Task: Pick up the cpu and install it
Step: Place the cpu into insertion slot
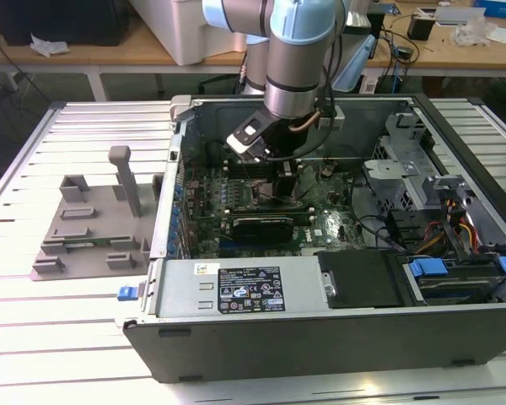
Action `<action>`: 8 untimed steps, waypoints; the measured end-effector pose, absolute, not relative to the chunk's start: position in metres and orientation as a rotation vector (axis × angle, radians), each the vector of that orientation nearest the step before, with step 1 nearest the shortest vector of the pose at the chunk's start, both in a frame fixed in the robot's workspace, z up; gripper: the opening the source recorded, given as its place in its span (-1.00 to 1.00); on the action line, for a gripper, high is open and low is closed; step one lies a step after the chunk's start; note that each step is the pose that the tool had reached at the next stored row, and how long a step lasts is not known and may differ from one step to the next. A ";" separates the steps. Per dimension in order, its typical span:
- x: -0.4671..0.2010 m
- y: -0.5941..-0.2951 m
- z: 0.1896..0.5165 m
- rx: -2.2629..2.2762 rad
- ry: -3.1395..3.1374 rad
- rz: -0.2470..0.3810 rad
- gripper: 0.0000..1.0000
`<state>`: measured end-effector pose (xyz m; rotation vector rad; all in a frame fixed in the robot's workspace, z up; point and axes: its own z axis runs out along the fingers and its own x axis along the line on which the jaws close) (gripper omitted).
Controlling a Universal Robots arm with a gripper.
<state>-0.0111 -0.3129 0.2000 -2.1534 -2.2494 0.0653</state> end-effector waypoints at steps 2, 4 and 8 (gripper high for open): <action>-0.011 -0.313 0.205 -2.150 -2.246 0.058 0.24; -0.011 -0.313 0.211 -2.150 -2.246 0.057 0.22; -0.012 -0.313 0.211 -2.149 -2.246 0.056 -0.17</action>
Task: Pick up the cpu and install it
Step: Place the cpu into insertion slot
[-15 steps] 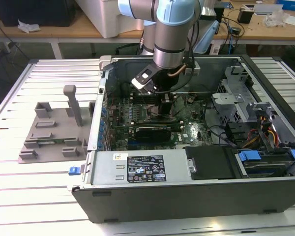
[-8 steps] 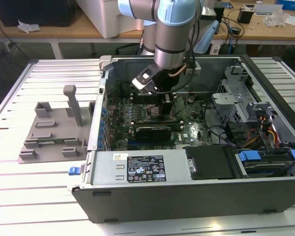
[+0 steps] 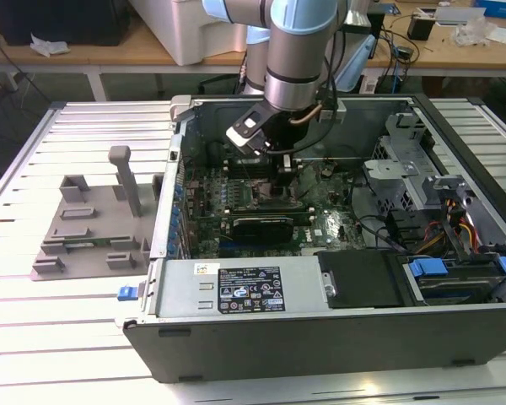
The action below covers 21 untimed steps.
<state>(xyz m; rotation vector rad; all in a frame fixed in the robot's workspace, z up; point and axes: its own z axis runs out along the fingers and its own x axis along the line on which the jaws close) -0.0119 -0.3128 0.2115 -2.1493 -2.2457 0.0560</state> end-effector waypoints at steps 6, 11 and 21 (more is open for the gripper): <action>-0.015 -0.314 0.211 -2.147 -2.248 0.056 -0.76; -0.018 -0.315 0.204 -2.130 -2.263 0.059 -0.79; 0.002 -0.315 0.260 -2.129 -2.261 0.060 -0.79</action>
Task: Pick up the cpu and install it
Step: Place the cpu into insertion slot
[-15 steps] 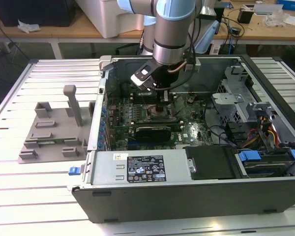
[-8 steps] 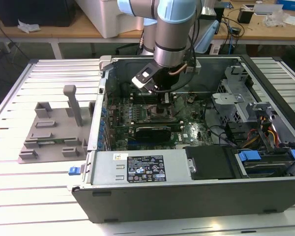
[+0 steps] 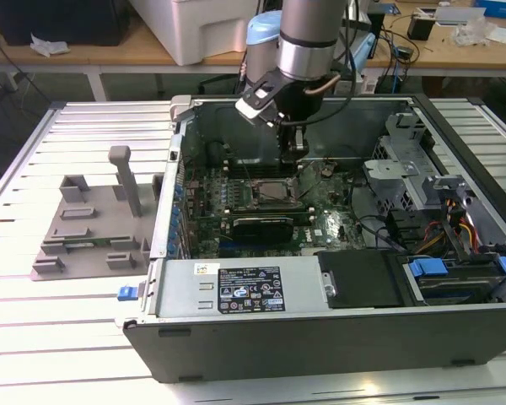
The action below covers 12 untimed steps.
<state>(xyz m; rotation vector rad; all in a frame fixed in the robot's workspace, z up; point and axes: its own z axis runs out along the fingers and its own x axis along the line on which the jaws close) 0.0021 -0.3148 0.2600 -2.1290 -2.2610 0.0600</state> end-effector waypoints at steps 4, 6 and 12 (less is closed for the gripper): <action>0.002 -0.315 0.277 -2.129 -2.261 0.060 -0.79; 0.002 -0.315 0.286 -2.129 -2.261 0.060 -0.79; 0.002 -0.315 0.305 -2.129 -2.261 0.060 -0.79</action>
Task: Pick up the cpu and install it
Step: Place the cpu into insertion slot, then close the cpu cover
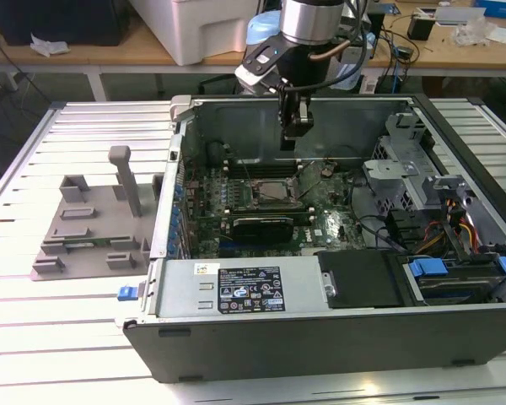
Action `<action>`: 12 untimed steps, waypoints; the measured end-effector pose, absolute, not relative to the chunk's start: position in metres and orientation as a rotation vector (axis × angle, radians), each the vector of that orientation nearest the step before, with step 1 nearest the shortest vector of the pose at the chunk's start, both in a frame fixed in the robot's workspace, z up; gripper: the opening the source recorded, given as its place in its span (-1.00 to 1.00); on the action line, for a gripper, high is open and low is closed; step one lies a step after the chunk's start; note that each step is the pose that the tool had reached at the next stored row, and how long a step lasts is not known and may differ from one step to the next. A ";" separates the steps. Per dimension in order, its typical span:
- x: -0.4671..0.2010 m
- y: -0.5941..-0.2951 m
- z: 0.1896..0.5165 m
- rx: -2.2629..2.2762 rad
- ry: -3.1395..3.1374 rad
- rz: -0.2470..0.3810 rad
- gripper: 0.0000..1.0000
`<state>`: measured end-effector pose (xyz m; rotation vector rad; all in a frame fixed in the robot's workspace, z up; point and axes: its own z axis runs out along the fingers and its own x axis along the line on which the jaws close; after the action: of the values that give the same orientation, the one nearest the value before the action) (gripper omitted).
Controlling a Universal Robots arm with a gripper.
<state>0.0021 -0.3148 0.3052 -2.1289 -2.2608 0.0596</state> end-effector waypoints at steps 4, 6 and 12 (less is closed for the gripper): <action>0.002 -0.315 0.305 -2.128 -2.260 0.059 -0.79; 0.002 -0.315 0.305 -2.128 -2.260 0.058 -0.79; 0.026 -0.314 0.304 -2.121 -2.256 0.068 -0.79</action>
<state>0.0265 -0.3136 0.3040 -2.1211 -2.2564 0.0678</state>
